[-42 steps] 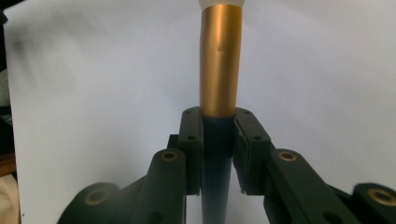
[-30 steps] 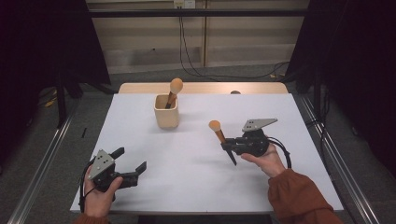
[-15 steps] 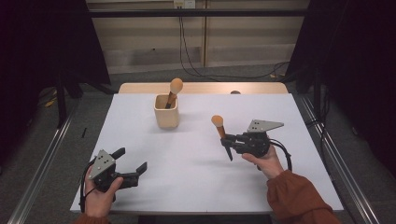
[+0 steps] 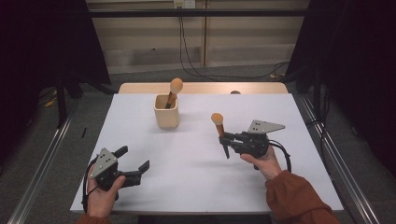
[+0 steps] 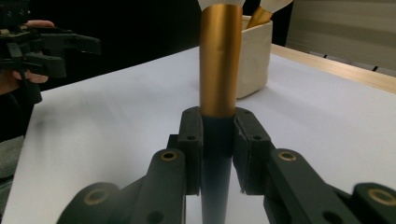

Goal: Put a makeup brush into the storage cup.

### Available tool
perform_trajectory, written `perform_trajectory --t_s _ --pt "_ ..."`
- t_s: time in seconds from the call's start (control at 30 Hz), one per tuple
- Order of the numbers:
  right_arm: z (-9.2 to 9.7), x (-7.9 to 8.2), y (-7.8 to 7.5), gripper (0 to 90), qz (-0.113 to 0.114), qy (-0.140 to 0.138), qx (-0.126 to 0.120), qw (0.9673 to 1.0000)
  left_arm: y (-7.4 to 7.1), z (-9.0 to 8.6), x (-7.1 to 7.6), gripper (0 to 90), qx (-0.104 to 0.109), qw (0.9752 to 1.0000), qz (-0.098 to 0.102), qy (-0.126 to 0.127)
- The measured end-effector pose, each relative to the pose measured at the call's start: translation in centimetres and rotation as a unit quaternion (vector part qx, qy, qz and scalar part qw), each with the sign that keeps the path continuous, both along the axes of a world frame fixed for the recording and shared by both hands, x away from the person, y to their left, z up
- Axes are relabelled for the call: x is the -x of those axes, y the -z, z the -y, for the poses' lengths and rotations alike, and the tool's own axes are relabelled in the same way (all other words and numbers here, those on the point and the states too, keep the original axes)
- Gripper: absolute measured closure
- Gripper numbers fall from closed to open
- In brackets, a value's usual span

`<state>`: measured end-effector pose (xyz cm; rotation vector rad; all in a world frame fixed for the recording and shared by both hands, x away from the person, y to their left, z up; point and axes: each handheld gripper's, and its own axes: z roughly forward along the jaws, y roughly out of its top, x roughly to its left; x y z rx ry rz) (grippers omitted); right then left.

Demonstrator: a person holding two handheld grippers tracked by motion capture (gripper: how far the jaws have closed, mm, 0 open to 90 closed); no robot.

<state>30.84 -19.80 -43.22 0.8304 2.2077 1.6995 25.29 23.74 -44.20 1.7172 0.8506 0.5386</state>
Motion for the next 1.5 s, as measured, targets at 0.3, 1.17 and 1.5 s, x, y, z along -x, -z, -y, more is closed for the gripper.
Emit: perform_trajectory --t_s 0.3,1.17,1.5 --pt "-0.6 0.3 -0.1 75.5 -0.005 -0.024 -0.014 0.9996 -0.2 1.7 -0.5 3.5 0.011 0.9995 -0.009 0.027" --pt "-2.3 0.9 0.0 75.4 -0.013 -0.048 -0.021 0.9986 -2.4 5.5 -2.5 2.9 0.001 0.9983 0.0 0.058" --pt "-2.6 0.9 -0.1 75.4 -0.015 -0.05 -0.026 0.9983 -3.7 8.5 -3.3 2.9 0.005 0.9962 0.007 0.087"
